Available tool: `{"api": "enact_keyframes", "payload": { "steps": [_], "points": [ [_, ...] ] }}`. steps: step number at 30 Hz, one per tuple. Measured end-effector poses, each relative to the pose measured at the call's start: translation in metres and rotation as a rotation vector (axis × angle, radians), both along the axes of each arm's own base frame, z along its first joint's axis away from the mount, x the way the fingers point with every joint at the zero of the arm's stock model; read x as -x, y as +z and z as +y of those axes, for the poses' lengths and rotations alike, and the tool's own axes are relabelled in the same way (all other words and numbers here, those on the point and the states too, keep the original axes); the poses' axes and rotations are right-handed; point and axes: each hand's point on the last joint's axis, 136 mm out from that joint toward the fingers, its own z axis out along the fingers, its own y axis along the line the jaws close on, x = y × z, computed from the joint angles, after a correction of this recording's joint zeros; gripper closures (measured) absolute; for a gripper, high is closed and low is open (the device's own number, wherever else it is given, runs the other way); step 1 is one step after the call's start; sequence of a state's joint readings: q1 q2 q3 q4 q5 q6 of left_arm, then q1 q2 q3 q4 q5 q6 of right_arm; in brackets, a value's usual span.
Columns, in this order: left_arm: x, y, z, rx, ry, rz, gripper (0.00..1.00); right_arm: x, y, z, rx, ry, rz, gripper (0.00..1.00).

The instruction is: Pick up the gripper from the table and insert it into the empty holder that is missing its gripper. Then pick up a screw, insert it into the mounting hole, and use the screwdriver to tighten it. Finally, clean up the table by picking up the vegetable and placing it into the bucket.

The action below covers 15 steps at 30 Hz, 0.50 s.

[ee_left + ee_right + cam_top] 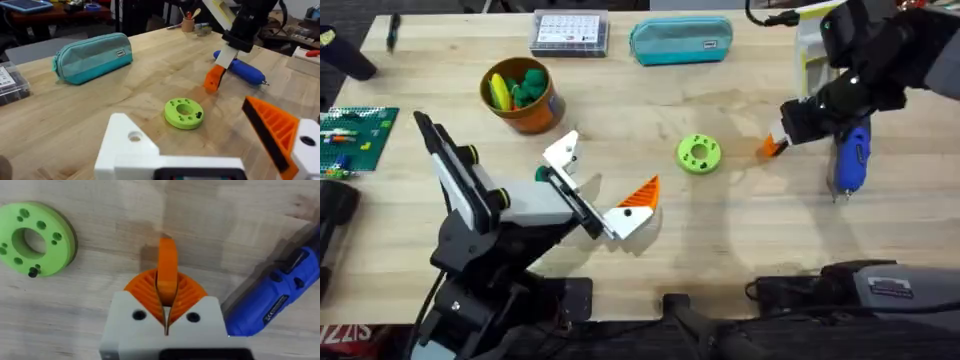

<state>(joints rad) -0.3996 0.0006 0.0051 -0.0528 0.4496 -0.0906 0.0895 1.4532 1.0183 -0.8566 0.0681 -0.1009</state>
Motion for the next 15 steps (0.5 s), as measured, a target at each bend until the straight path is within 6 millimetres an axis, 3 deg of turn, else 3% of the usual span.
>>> {"api": "enact_keyframes", "payload": {
  "steps": [4,8,15],
  "points": [
    [0.0,0.0,0.0,0.0,0.0,0.0,0.006,-0.001,0.002,0.0,0.0,0.0,-0.001,0.984],
    [0.0,0.0,0.0,0.0,0.0,0.0,0.006,-0.008,0.022,0.001,-0.003,0.0,-0.027,0.984],
    [0.0,0.0,0.0,0.0,0.0,0.0,0.006,-0.028,0.1,0.007,-0.043,0.007,-0.229,0.985]
  ]
}}
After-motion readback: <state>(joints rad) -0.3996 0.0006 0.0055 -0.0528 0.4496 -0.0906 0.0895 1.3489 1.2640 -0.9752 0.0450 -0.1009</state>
